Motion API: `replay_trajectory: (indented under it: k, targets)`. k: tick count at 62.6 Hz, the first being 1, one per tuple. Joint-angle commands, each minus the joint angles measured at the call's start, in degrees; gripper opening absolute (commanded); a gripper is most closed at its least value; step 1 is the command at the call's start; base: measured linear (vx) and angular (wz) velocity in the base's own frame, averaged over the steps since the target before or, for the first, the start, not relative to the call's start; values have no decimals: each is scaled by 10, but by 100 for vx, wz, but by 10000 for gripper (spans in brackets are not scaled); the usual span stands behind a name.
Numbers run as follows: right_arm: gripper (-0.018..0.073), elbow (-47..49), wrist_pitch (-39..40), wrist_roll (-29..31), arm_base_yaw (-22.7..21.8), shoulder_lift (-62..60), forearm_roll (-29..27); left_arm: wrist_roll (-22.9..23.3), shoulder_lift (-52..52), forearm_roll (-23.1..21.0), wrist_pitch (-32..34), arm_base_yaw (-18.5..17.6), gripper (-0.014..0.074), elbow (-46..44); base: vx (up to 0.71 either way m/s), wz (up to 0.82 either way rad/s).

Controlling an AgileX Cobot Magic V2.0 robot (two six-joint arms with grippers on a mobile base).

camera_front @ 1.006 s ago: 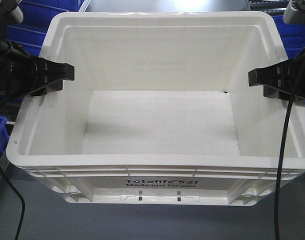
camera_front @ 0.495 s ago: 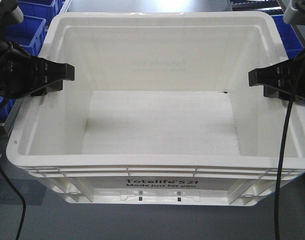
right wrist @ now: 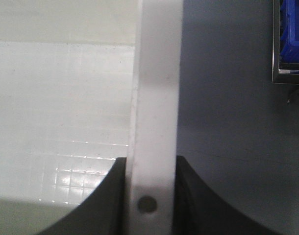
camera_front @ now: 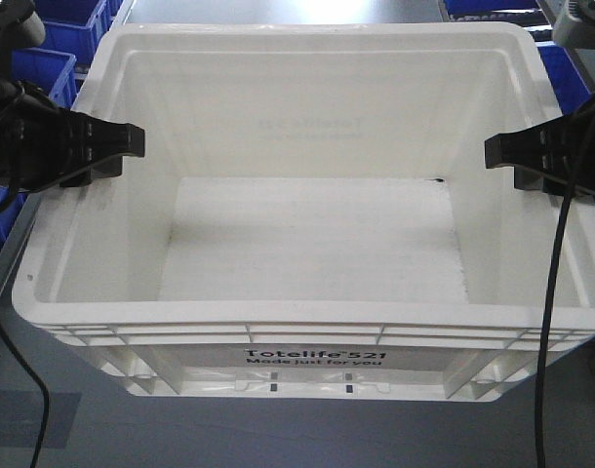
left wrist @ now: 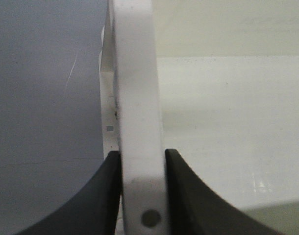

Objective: Move bin from left to right shelf
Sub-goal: 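Keep holding the crate with both grippers while driving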

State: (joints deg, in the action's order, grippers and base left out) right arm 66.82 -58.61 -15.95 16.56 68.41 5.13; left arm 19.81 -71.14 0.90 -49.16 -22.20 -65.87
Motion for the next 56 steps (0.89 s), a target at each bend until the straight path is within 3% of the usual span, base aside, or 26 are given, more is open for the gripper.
replay_trajectory:
  k: [1, 56]
  targets:
    - [1, 21, 51, 3, -7, -21, 49, -10, 27, 17, 48, 1, 73, -22, 26, -1]
    - [1, 21, 51, 3, -7, -21, 49, -10, 27, 17, 48, 1, 73, -22, 30, -8]
